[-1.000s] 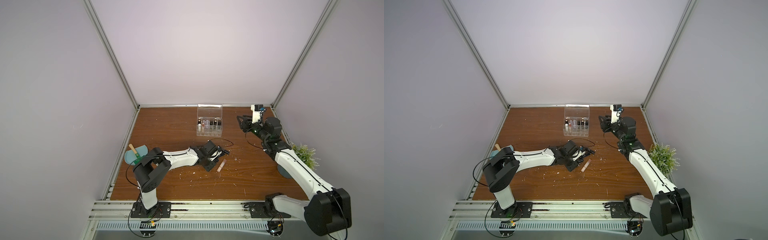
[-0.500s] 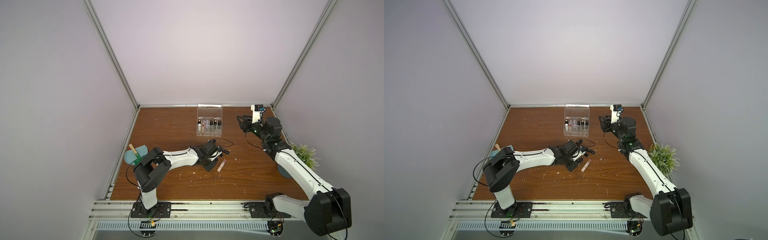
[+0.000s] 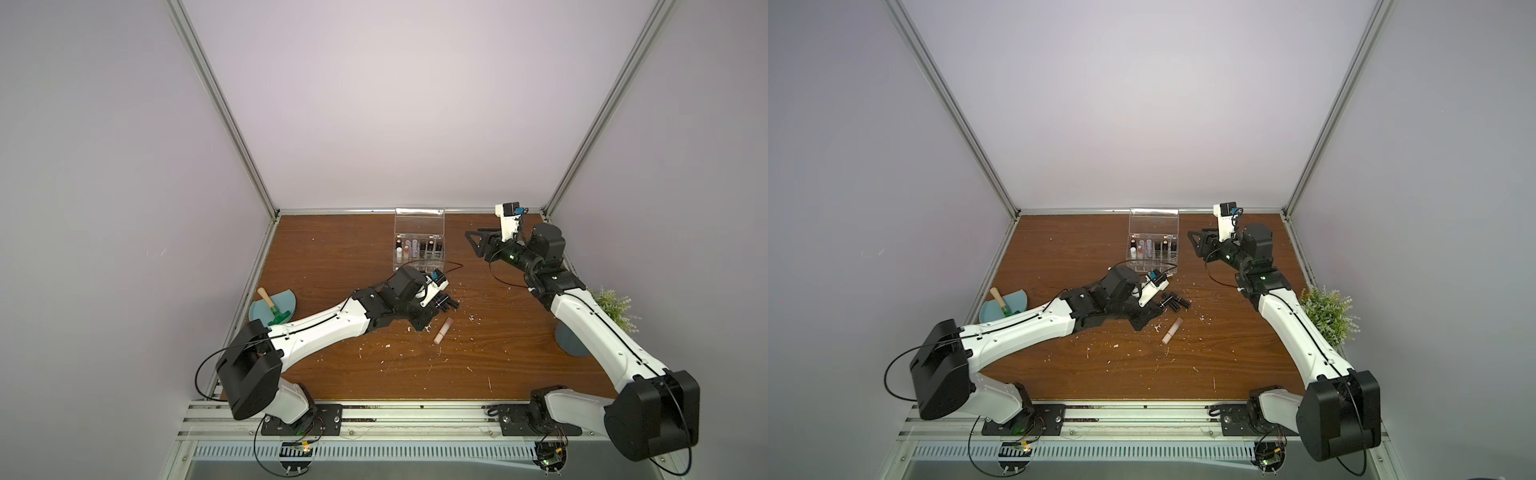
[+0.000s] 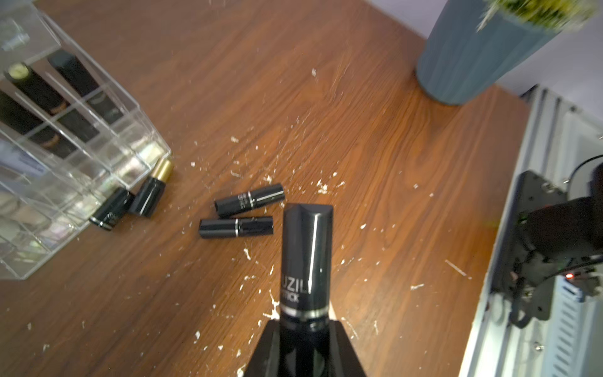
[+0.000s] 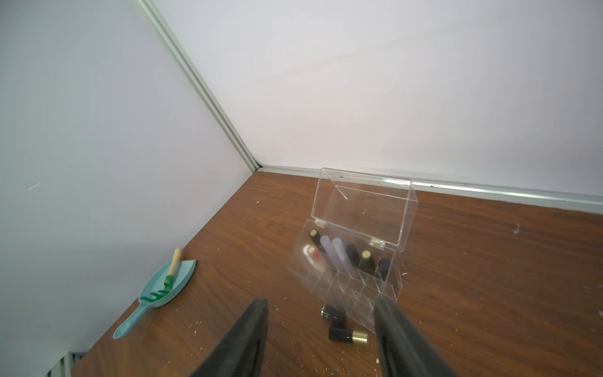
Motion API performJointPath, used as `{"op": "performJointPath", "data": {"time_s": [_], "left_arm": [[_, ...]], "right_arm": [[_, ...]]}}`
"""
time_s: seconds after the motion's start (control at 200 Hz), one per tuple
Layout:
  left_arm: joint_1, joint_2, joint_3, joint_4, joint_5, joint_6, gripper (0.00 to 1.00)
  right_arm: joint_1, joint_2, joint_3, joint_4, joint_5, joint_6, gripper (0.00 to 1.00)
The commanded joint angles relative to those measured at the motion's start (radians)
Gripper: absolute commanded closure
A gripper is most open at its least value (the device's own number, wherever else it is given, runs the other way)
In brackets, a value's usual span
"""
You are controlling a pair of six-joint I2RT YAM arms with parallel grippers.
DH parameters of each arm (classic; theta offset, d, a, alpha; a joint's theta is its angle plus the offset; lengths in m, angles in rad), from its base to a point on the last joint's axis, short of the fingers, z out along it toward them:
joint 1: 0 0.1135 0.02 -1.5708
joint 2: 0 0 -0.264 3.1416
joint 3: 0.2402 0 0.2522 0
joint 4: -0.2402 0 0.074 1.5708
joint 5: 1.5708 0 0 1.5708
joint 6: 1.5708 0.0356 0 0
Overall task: Arrange the lipsticks in the organizer
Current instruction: Pick up the lipstick at the center of the board.
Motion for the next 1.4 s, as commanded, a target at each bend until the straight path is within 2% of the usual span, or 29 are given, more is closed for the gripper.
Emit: {"op": "performJointPath", "data": {"time_s": [0.0, 0.23, 0.42, 0.49, 0.59, 0.685, 1.061, 1.256, 1.336, 1.396], "left_arm": [[0.069, -0.078, -0.082, 0.147, 0.095, -0.070, 0.86], [0.165, -0.202, -0.237, 0.389, 0.229, -0.183, 0.87], [0.175, -0.221, -0.247, 0.435, 0.286, -0.206, 0.87], [0.175, -0.230, -0.245, 0.441, 0.291, -0.212, 0.88], [0.178, -0.248, -0.248, 0.445, 0.301, -0.217, 0.88], [0.178, -0.258, -0.249, 0.450, 0.311, -0.221, 0.88], [0.184, -0.272, -0.256, 0.441, 0.299, -0.214, 0.88], [0.186, -0.277, -0.252, 0.423, 0.286, -0.204, 0.87], [0.187, -0.280, -0.251, 0.416, 0.278, -0.202, 0.83], [0.186, -0.280, -0.249, 0.408, 0.269, -0.201, 0.73]], "right_arm": [[-0.009, 0.012, 0.043, -0.029, -0.233, 0.026, 0.34], [-0.017, 0.052, 0.004, 0.073, -0.610, 0.150, 0.24], [0.016, 0.069, -0.072, 0.335, -0.750, 0.348, 0.20], [0.055, 0.092, -0.054, 0.286, -0.767, 0.318, 0.19], [0.107, 0.117, -0.013, 0.138, -0.762, 0.197, 0.19], [0.135, 0.130, 0.000, 0.125, -0.788, 0.182, 0.21], [0.184, 0.123, 0.021, 0.080, -0.817, 0.139, 0.58], [0.185, 0.126, 0.022, 0.081, -0.818, 0.141, 0.72], [0.186, 0.124, 0.026, 0.081, -0.814, 0.141, 0.79], [0.186, 0.124, 0.031, 0.080, -0.807, 0.141, 0.83]]}}
